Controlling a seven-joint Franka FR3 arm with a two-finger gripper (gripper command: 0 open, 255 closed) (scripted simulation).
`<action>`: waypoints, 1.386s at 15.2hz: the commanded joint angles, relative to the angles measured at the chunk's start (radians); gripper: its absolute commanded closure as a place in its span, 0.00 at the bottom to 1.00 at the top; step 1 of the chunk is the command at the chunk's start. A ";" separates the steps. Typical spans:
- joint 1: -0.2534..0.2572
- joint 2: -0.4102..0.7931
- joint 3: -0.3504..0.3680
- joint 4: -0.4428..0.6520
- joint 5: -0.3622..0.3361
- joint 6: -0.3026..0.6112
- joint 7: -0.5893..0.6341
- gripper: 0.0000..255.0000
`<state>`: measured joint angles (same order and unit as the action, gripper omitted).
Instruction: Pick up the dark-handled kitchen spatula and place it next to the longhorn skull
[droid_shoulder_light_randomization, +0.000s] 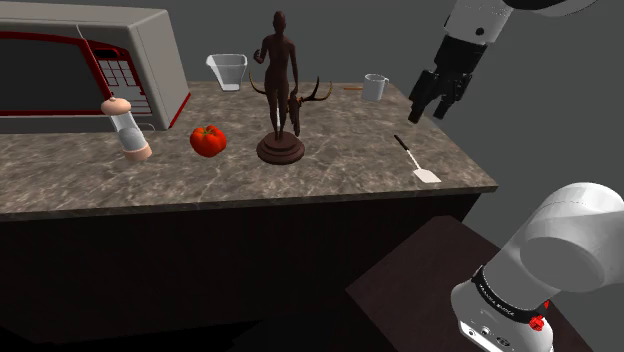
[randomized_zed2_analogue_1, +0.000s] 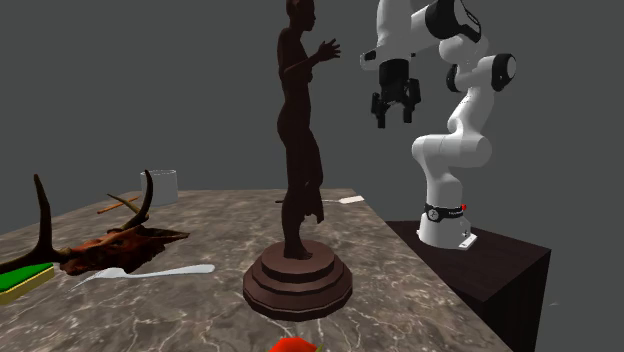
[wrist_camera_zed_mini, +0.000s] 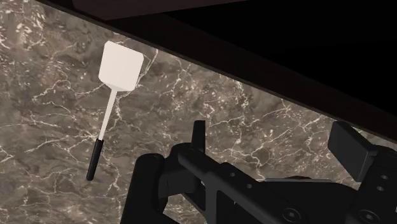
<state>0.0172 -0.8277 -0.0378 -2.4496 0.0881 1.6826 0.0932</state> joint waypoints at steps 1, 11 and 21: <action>0.000 0.000 0.000 0.000 0.000 0.000 0.000 0.00; -0.113 0.197 -0.069 -0.092 -0.089 0.289 0.019 0.00; -0.218 0.472 -0.151 -0.087 -0.160 0.566 0.051 0.00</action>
<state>-0.1896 -0.3774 -0.1812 -2.5355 -0.0646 2.2226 0.1389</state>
